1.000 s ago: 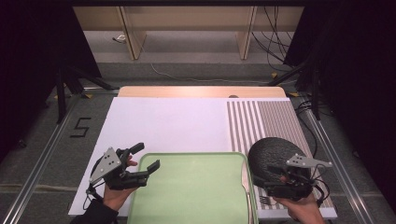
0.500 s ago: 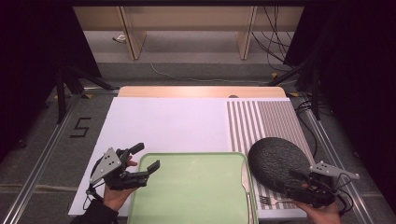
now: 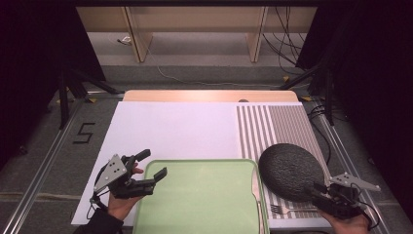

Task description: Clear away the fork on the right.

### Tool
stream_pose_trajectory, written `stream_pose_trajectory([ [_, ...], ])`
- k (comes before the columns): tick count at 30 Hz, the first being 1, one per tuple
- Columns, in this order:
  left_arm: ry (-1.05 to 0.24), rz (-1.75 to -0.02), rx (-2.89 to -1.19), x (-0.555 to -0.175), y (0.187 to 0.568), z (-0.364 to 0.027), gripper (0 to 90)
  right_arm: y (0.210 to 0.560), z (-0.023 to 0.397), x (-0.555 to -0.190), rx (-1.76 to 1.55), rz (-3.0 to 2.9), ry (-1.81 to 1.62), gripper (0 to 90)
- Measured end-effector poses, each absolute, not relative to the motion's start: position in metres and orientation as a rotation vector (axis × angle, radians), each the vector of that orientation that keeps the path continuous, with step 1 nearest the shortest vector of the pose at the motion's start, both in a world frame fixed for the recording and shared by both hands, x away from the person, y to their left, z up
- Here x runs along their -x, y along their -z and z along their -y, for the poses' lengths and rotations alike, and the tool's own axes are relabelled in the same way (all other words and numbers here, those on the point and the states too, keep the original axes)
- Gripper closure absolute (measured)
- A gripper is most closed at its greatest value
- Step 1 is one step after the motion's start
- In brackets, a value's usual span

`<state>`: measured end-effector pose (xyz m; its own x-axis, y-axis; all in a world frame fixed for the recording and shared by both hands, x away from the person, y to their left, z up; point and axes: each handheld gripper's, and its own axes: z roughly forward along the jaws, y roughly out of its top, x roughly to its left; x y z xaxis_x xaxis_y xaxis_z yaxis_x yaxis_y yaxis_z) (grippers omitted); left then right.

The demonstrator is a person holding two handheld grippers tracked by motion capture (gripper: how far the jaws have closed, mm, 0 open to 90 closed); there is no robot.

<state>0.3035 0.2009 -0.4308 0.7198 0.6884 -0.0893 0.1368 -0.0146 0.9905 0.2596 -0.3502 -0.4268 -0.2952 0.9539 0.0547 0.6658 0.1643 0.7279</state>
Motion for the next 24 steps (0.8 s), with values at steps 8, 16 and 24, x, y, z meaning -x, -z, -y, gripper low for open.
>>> stream_pose_trajectory([
  [8,-0.499,-0.693,-1.554,-0.303,0.431,-0.201,16.3,0.430,0.361,-0.260,-1.543,-2.050,-0.854,83.9],
  [16,-0.497,-0.692,-1.559,-0.304,0.431,-0.200,16.5,0.433,0.374,-0.261,-1.598,-2.079,-0.776,90.0],
  [24,-0.498,-0.692,-1.556,-0.304,0.431,-0.200,16.5,0.442,0.378,-0.266,-1.645,-2.171,-0.644,90.0],
])
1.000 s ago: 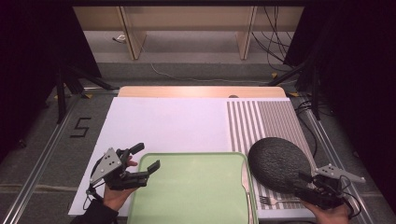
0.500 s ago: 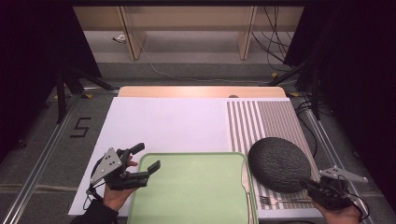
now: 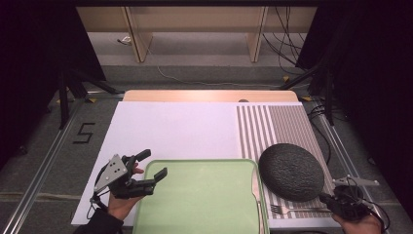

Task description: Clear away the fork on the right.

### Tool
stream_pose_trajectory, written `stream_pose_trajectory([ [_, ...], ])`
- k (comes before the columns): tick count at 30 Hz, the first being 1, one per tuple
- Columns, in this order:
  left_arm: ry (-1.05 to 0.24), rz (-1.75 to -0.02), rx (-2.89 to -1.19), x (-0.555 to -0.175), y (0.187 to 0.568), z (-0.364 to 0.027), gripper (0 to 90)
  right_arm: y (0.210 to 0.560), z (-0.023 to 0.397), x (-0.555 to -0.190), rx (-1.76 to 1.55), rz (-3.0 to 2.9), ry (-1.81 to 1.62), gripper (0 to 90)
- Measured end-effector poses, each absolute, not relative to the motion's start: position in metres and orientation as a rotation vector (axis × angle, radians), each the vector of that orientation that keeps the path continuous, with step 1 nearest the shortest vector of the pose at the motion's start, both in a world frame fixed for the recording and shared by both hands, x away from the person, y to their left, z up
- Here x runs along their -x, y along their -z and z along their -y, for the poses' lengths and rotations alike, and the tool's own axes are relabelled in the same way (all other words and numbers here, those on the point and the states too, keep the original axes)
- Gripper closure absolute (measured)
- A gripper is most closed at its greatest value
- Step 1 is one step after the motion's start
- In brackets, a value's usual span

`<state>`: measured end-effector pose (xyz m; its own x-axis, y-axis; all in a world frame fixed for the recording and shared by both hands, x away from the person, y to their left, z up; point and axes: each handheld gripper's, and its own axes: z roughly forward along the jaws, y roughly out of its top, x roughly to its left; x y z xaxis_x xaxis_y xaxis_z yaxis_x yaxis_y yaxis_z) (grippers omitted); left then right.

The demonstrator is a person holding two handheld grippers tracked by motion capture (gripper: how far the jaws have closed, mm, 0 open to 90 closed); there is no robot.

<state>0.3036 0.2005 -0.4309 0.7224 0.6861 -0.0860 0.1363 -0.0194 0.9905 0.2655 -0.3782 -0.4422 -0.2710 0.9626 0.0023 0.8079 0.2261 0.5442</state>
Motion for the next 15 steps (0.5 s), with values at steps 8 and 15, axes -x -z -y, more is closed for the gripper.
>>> stream_pose_trajectory([
  [8,-0.497,-0.692,-1.558,-0.304,0.431,-0.200,16.5,0.449,0.384,-0.267,-1.682,-2.203,-0.561,90.0],
  [15,-0.496,-0.693,-1.557,-0.304,0.431,-0.200,16.5,0.456,0.387,-0.270,-1.706,-2.223,-0.516,90.0],
])
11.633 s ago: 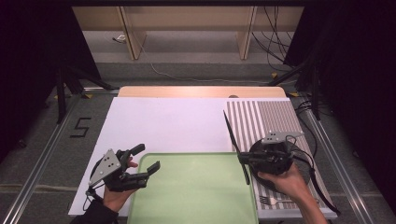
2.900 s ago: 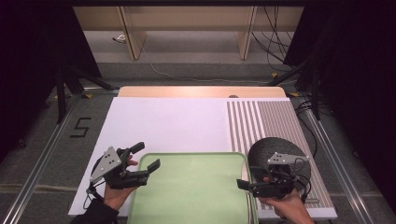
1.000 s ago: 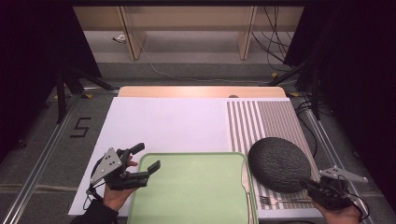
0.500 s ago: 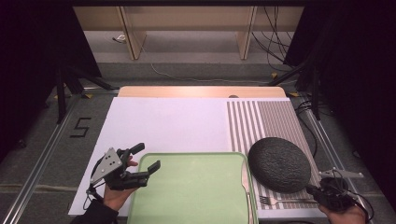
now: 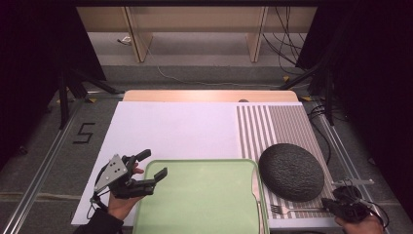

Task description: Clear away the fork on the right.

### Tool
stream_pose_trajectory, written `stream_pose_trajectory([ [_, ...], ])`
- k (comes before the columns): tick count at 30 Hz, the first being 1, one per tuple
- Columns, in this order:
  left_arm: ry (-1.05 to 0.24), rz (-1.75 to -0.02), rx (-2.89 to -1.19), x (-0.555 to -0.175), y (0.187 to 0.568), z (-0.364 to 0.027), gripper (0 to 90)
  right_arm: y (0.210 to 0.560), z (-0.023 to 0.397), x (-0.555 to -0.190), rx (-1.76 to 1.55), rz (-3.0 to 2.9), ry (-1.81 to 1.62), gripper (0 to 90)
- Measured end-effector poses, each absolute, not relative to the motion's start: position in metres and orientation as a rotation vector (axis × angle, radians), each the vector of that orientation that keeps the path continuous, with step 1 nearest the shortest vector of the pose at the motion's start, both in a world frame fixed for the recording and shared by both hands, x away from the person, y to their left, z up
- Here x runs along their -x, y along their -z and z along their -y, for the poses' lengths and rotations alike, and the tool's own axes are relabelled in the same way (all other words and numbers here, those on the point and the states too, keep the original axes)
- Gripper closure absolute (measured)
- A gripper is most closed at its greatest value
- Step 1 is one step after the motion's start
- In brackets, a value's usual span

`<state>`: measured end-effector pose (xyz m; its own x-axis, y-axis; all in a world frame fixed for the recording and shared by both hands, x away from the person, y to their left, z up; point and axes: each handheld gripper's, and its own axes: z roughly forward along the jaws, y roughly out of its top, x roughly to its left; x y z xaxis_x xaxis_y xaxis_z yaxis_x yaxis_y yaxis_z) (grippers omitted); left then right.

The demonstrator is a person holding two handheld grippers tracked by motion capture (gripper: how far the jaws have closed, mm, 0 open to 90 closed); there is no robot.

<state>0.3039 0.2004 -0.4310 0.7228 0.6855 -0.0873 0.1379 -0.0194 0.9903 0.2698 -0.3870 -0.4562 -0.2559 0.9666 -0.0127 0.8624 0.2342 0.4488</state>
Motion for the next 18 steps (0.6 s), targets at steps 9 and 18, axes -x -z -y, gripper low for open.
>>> stream_pose_trajectory([
  [9,-0.496,-0.694,-1.555,-0.3040,0.4310,-0.2005,16.6,0.4573,0.3860,-0.2697,-1.700,-2.258,-0.480,90.0],
  [18,-0.497,-0.693,-1.558,-0.3038,0.4310,-0.2005,16.6,0.4573,0.3857,-0.2689,-1.705,-2.290,-0.454,90.0],
])
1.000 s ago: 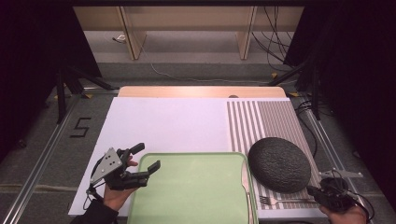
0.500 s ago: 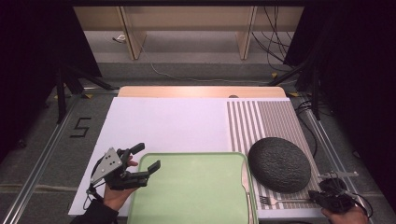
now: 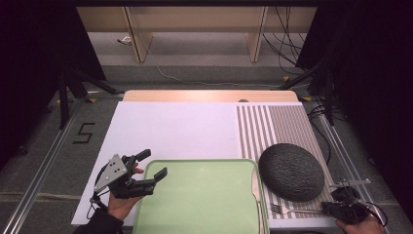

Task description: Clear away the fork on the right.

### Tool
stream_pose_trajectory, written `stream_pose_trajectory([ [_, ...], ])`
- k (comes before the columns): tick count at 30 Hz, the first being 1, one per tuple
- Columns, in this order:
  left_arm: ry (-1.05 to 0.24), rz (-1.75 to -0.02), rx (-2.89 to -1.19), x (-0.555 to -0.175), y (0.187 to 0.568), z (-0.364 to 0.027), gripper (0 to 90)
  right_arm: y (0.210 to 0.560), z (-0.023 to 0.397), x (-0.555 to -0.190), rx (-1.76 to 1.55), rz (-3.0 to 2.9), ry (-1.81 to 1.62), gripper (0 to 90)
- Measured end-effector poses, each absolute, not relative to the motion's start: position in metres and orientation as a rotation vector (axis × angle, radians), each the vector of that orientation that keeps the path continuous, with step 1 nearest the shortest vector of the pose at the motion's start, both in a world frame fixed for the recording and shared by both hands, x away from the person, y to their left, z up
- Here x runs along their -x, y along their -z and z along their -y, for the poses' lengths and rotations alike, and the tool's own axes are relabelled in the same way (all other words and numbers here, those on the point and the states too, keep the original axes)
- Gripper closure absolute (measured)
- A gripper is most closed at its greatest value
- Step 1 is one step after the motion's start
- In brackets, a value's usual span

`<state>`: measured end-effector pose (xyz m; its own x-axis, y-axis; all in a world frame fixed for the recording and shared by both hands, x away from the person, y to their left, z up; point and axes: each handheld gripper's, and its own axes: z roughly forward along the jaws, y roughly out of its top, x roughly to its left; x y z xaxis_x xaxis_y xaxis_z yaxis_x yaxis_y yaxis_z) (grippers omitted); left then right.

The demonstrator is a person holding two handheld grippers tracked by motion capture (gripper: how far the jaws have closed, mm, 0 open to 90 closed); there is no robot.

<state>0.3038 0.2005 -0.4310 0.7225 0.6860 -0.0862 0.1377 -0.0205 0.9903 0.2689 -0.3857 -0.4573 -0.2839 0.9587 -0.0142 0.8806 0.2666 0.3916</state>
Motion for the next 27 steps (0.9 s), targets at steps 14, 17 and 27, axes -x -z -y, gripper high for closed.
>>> stream_pose_trajectory([
  [14,-0.498,-0.696,-1.559,-0.304,0.431,-0.200,16.6,0.414,0.376,-0.260,-1.594,-2.286,-0.638,30.4],
  [17,-0.497,-0.694,-1.559,-0.304,0.431,-0.200,16.6,0.414,0.369,-0.261,-1.541,-2.354,-0.628,25.4],
  [27,-0.498,-0.694,-1.558,-0.304,0.431,-0.200,16.6,0.425,0.351,-0.264,-1.459,-2.519,-0.480,19.1],
])
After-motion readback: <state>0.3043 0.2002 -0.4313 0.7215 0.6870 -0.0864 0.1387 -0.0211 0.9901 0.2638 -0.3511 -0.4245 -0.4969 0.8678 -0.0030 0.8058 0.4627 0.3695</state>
